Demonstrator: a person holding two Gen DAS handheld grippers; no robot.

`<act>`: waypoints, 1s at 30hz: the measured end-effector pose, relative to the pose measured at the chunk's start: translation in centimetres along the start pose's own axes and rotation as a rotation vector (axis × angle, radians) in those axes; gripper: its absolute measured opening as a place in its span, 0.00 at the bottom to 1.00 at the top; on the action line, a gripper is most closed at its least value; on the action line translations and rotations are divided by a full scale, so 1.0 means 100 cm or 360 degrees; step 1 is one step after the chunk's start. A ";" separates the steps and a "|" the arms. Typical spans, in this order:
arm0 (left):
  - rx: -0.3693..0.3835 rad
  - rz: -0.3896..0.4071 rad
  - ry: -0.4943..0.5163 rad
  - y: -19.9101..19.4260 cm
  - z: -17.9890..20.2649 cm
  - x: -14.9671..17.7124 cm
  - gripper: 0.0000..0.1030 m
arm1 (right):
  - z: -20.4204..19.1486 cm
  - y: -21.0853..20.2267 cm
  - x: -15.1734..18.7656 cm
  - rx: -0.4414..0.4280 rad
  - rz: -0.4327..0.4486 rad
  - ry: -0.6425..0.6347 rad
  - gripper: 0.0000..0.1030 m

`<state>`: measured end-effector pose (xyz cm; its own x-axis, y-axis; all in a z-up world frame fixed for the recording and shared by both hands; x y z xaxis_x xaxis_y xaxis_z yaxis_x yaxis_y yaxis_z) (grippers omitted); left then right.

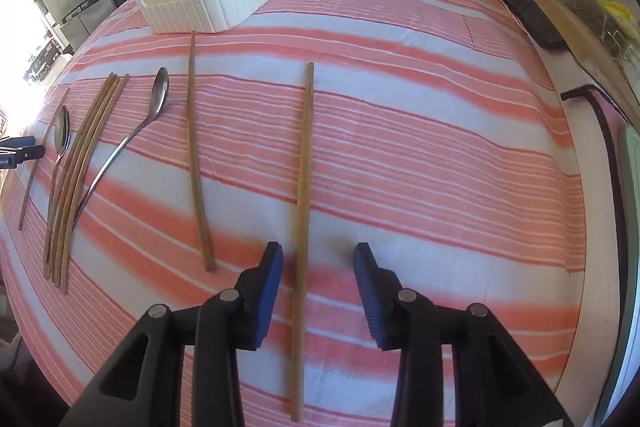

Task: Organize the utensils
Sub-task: 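Close the right tool on its chopstick while the left tool closes on another chopstick, then lift both held chopsticks upright and carry them over the cream-white holder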

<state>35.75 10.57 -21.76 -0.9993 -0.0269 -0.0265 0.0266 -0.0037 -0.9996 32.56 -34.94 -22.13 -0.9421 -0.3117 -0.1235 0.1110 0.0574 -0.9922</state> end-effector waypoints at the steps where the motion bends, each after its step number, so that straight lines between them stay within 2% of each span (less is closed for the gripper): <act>1: 0.0000 -0.0008 0.0004 -0.001 0.001 -0.008 0.71 | -0.001 0.001 -0.008 0.0007 -0.0007 -0.0012 0.38; 3: -0.0007 -0.0017 0.0016 -0.003 0.002 -0.023 0.56 | -0.003 0.002 -0.024 0.0023 -0.0013 -0.0037 0.37; 4: -0.0009 -0.0023 0.0021 -0.003 0.003 -0.029 0.53 | -0.004 0.003 -0.032 0.0028 -0.0013 -0.0048 0.35; 7: -0.0016 -0.0029 0.0041 -0.004 0.006 -0.047 0.35 | -0.006 0.007 -0.057 0.0043 -0.0012 -0.0060 0.35; 9: 0.0003 -0.0024 0.0048 -0.004 0.006 -0.055 0.17 | -0.007 0.010 -0.075 0.0043 -0.0011 -0.0047 0.35; 11: 0.0012 -0.0006 0.0044 -0.003 0.006 -0.064 0.11 | -0.009 0.012 -0.090 0.0044 0.0008 -0.0029 0.30; 12: 0.0015 0.0008 0.0046 -0.002 0.007 -0.067 0.09 | -0.010 0.013 -0.097 0.0045 0.0017 -0.0017 0.24; 13: 0.0016 0.0028 0.0052 -0.002 0.008 -0.069 0.07 | -0.010 0.014 -0.103 0.0046 0.0025 -0.0006 0.12; 14: 0.0016 0.0049 0.0062 -0.002 0.008 -0.076 0.05 | -0.010 0.014 -0.109 0.0040 0.0031 0.0002 0.05; 17: 0.0025 0.0120 0.0066 -0.007 0.010 -0.078 0.04 | -0.007 0.013 -0.117 0.0002 0.0055 0.0072 0.05; 19: 0.0118 0.0204 0.0050 -0.022 0.007 -0.065 0.04 | -0.006 -0.003 -0.111 -0.0039 0.0151 0.0104 0.05; 20: 0.0163 0.0267 0.0051 -0.033 0.009 -0.049 0.04 | -0.007 -0.016 -0.105 -0.0069 0.0214 0.0112 0.05; 25: 0.0309 0.0524 0.0099 -0.095 0.012 -0.014 0.04 | -0.016 -0.096 -0.059 -0.0191 0.0516 0.0075 0.05; 30: 0.0416 0.0737 0.0181 -0.158 0.020 0.028 0.04 | -0.029 -0.164 -0.004 -0.0210 0.0749 0.0029 0.05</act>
<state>32.54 8.58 -6.06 -0.8778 0.0234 -0.4785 0.4559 -0.2659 -0.8494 30.23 -33.02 -5.79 -0.8050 -0.2063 -0.5563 0.4861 0.3082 -0.8178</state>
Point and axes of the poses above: each gripper's, at about its wrist camera, not at the fingertips, and y roughly the way its jaws point, z to its right, x to its underside, the point moved 1 cm from there along y, roughly the way its jaws point, and after that the axes turned 15 degrees about -z, right-handed, at the moved point
